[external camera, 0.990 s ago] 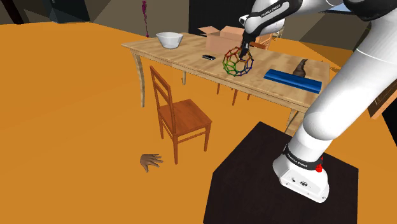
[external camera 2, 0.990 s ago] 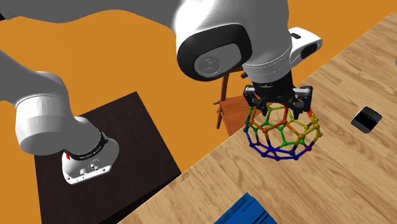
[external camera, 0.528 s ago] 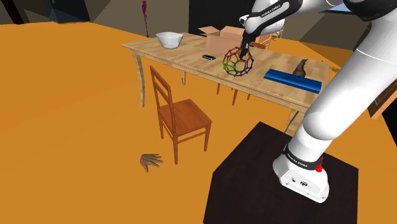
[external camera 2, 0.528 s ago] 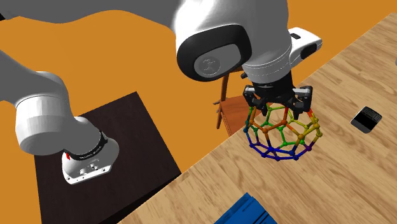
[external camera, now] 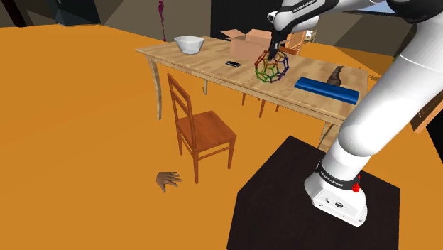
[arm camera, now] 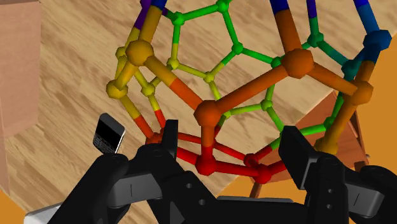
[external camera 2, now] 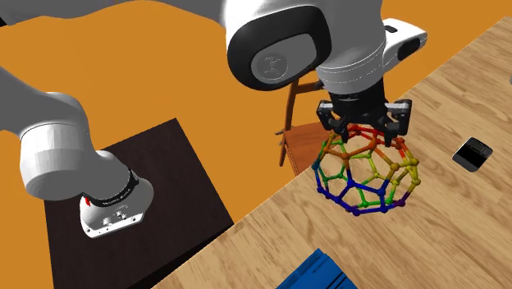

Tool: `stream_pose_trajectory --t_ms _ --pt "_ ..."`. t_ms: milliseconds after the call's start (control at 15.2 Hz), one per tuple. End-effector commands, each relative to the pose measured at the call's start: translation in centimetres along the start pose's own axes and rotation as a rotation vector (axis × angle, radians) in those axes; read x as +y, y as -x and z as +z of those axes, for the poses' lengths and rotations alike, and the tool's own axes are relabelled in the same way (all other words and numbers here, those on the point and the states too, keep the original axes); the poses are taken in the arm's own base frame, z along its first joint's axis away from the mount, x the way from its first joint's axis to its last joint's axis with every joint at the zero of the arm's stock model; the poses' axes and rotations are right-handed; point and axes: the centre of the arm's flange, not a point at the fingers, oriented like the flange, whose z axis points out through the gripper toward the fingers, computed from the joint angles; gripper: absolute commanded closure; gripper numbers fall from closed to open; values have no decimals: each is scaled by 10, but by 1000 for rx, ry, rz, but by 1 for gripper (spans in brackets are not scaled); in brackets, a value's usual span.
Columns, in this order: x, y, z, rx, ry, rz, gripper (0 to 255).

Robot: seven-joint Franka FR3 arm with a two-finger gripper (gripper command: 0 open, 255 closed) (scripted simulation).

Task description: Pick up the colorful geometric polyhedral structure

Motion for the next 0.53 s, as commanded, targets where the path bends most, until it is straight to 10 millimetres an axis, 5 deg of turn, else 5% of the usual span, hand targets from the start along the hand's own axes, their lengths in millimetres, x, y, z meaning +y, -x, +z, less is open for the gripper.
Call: stream_pose_trajectory --t_ms 0,462 --pt "6 0 -11 1 1 0 255" --pt "22 -5 -43 1 1 0 255"
